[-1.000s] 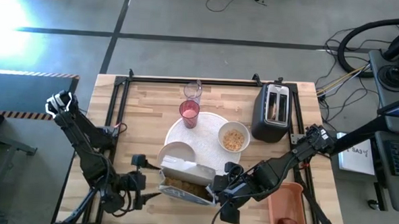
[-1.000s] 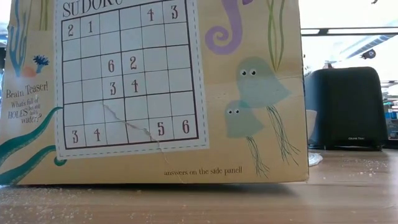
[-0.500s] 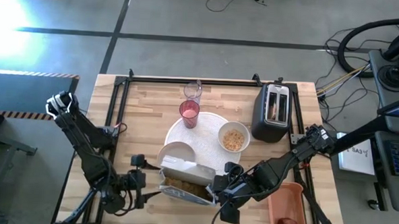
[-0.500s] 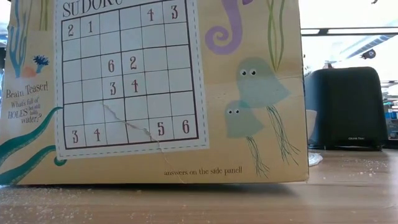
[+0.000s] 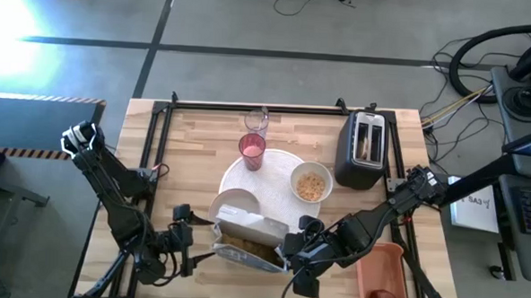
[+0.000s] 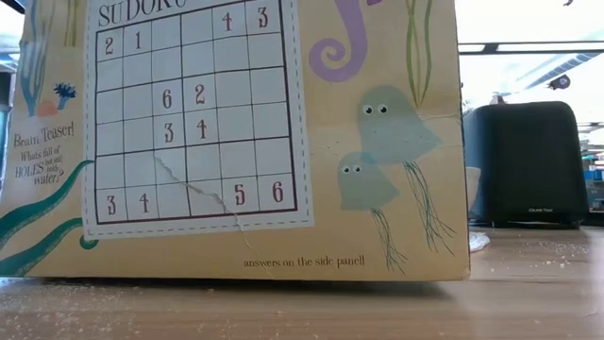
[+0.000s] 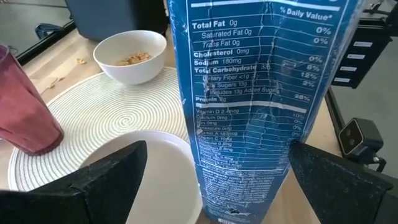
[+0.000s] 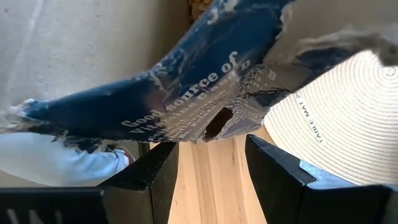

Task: Arrange a breakfast setting
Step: Pour the cereal from the cereal box into the white bowl

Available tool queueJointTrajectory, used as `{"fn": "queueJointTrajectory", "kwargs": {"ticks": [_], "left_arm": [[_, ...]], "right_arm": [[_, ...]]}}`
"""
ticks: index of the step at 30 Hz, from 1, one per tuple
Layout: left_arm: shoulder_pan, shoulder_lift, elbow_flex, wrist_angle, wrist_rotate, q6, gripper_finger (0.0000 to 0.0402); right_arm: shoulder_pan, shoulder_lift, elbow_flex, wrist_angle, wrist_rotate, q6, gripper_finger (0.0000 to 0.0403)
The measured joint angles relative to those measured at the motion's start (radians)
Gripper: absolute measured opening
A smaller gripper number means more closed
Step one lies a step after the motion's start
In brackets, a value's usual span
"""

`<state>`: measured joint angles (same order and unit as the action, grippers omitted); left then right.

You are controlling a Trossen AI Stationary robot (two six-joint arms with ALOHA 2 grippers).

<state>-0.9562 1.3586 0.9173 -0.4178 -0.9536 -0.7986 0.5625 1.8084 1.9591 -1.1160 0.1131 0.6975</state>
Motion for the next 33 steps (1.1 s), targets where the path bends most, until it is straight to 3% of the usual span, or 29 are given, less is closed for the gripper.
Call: {"fn": "queueJointTrajectory", "kwargs": {"ticks": [14, 28, 33], "left_arm": [[-0.003, 0.0, 0.0, 0.004, -0.02, -0.029, 0.0365], [-0.09, -0.003, 0.0, 0.007, -0.051, -0.022, 0.0374], [-0.087, -0.002, 0.0, 0.011, 0.056, 0.005, 0.0367]], "right_arm": [[0.0, 0.0, 0.0, 0.0, 0.0, 0.0, 0.0176], [0.0, 0.0, 0.0, 0.002, 0.002, 0.0, 0.0176], [0.0, 0.0, 0.0, 0.002, 0.002, 0.0, 0.0176]]}}
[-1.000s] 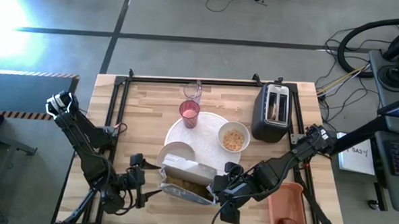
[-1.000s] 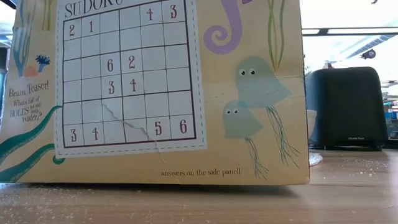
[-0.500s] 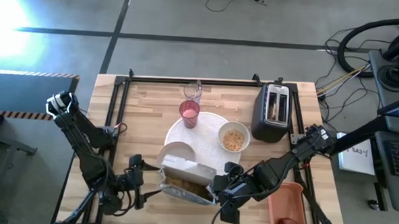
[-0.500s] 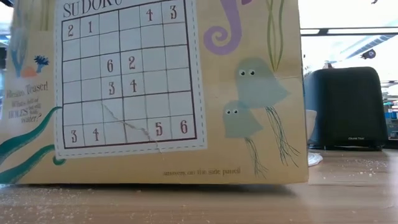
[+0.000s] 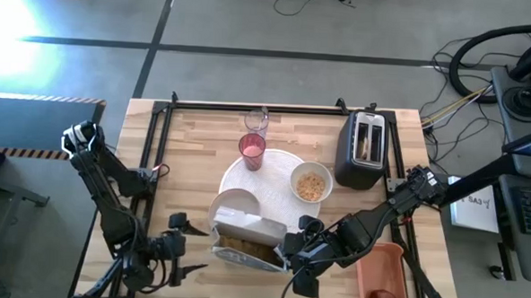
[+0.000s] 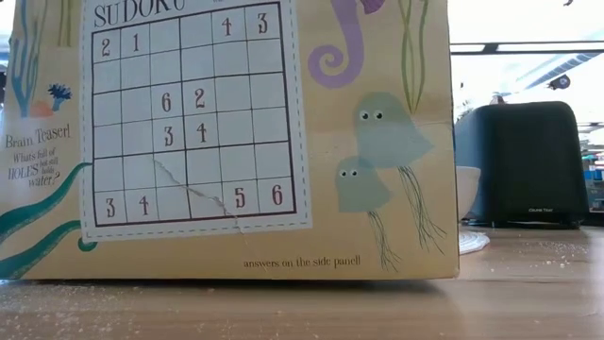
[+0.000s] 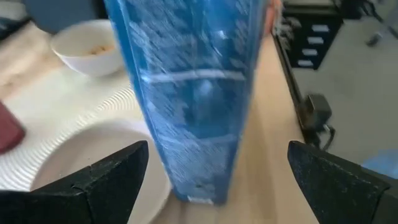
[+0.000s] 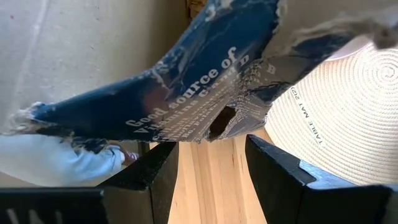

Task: Arrange a breakfast setting
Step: Pour the cereal from the cereal box into the white bowl

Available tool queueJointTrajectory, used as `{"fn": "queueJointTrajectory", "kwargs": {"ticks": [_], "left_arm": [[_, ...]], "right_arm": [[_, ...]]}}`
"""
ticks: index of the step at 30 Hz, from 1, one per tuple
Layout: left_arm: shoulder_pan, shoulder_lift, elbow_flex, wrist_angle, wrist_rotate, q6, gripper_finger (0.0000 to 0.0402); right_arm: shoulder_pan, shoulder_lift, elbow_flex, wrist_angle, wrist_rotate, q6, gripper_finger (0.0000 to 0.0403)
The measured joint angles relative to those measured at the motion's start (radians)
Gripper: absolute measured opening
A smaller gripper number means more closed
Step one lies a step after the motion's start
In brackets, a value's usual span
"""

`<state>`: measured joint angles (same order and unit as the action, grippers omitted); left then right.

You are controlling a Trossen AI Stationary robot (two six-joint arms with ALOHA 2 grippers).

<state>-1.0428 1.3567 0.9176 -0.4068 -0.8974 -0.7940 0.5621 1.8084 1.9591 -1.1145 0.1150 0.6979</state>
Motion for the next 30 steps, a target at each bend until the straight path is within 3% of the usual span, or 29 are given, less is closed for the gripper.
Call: {"fn": "queueJointTrajectory", "kwargs": {"ticks": [7, 14, 20, 25, 30], "left_arm": [[-0.003, 0.001, 0.0, -0.034, -0.074, 0.003, 0.0369], [-0.006, 0.001, 0.0, 0.0, -0.088, 0.036, 0.0397], [0.011, 0.0, -0.027, 0.2, -0.106, 0.238, 0.04], [0.056, -0.006, -0.08, 0.305, -0.099, 0.27, 0.04], [0.084, -0.021, -0.166, 0.528, -0.082, 0.369, 0.04]], "right_arm": [[0.0, 0.0, 0.0, -0.001, 0.0, 0.0, 0.0176], [0.0, 0.0, 0.0, 0.0, -0.001, 0.0, 0.0176], [0.0, 0.0, 0.0, 0.0, -0.001, 0.0, 0.0176], [0.0, 0.0, 0.0, 0.0, -0.002, 0.0, 0.0176], [0.0, 0.0, 0.0, 0.002, -0.002, 0.0, 0.0176]]}}
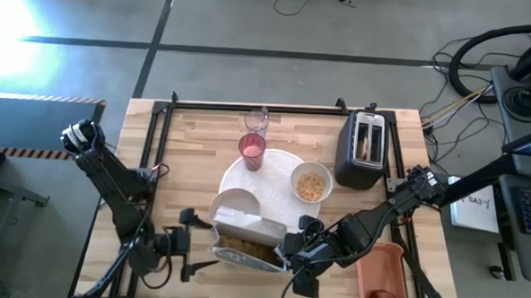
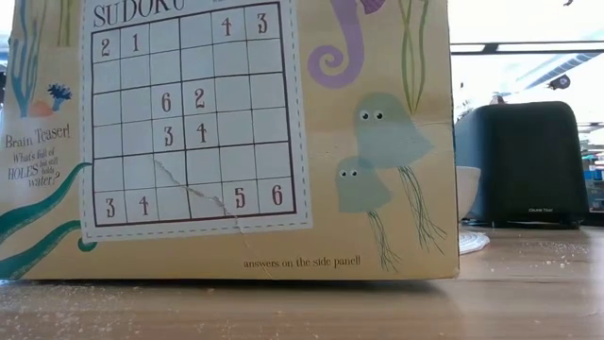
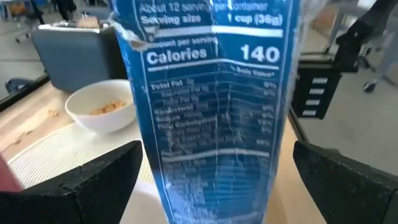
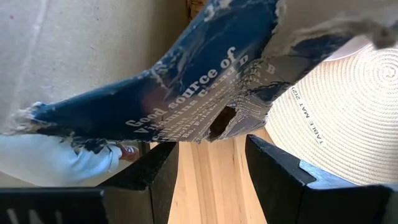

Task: Arrange a breakfast setting
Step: Pour the cereal from the cereal box into the white bowl

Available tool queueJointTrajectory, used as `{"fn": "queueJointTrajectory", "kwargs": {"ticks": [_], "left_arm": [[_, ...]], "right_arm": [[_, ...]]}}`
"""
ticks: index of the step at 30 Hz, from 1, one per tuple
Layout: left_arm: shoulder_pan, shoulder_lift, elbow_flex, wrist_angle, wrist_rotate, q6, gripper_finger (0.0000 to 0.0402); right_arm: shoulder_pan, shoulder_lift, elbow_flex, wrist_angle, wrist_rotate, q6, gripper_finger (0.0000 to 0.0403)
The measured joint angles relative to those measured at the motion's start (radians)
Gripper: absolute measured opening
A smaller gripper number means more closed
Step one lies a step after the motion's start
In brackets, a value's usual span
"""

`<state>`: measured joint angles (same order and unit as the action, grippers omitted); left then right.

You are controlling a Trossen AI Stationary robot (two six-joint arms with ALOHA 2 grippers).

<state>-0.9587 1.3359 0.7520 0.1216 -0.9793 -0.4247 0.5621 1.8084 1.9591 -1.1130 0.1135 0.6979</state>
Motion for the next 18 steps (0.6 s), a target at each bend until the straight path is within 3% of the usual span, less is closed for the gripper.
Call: {"fn": "queueJointTrajectory", "kwargs": {"ticks": [4, 12, 18], "left_arm": [[0.037, -0.001, -0.07, 0.187, 0.016, 0.081, 0.04], [0.122, 0.001, -0.177, 0.41, 0.131, 0.185, 0.0395], [0.123, 0.001, -0.197, 0.428, 0.137, 0.207, 0.0332]], "right_arm": [[0.0, 0.0, 0.0, 0.0, 0.0, 0.0, 0.0176], [0.0, 0.0, 0.0, 0.003, 0.0, 0.0, 0.0176], [0.0, 0.0, 0.0, 0.004, 0.0, 0.0, 0.0176]]}}
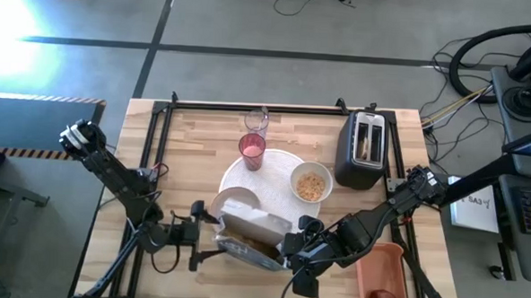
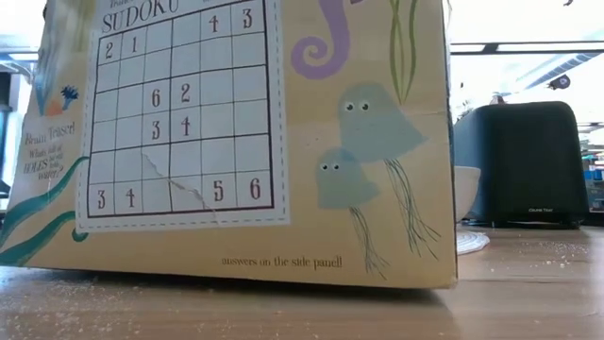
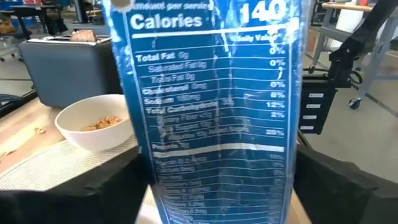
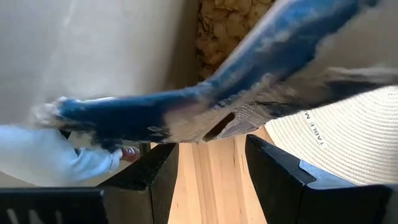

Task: Arrange a breakfast setting
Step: Pour the cereal from the cereal box into the white bowl

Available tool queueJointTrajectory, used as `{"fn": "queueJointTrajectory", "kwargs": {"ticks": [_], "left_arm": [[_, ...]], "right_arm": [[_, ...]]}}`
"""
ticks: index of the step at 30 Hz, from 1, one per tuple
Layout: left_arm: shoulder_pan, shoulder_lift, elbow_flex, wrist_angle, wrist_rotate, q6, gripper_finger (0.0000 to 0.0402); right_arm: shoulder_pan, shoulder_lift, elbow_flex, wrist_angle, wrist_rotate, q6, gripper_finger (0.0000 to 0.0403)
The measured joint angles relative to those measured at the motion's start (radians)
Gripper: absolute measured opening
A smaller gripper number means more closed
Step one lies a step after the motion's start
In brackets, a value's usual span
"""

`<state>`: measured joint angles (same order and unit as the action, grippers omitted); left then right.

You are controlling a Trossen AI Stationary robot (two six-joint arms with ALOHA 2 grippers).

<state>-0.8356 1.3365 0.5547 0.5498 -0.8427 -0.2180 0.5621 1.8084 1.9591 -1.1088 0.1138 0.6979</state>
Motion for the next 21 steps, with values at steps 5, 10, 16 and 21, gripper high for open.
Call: {"fn": "queueJointTrajectory", "kwargs": {"ticks": [5, 10, 16, 21], "left_arm": [[-0.001, 0.0, 0.0, -0.003, 0.048, -0.002, 0.0248], [-0.002, 0.001, 0.005, -0.011, 0.064, -0.012, 0.0171], [-0.002, 0.001, 0.005, -0.014, 0.065, -0.036, 0.0089], [-0.002, -0.001, 0.005, -0.013, 0.09, -0.081, 0.0044]], "right_arm": [[0.0, 0.0, 0.0, 0.0, 0.0, 0.0, 0.0176], [0.0, 0.0, 0.0, 0.0, 0.0, 0.0, 0.0176], [0.0, 0.0, 0.0, 0.0, 0.0, 0.0, 0.0176], [0.0, 0.0, 0.0, 0.0, 0.0, 0.0, 0.0176]]}}
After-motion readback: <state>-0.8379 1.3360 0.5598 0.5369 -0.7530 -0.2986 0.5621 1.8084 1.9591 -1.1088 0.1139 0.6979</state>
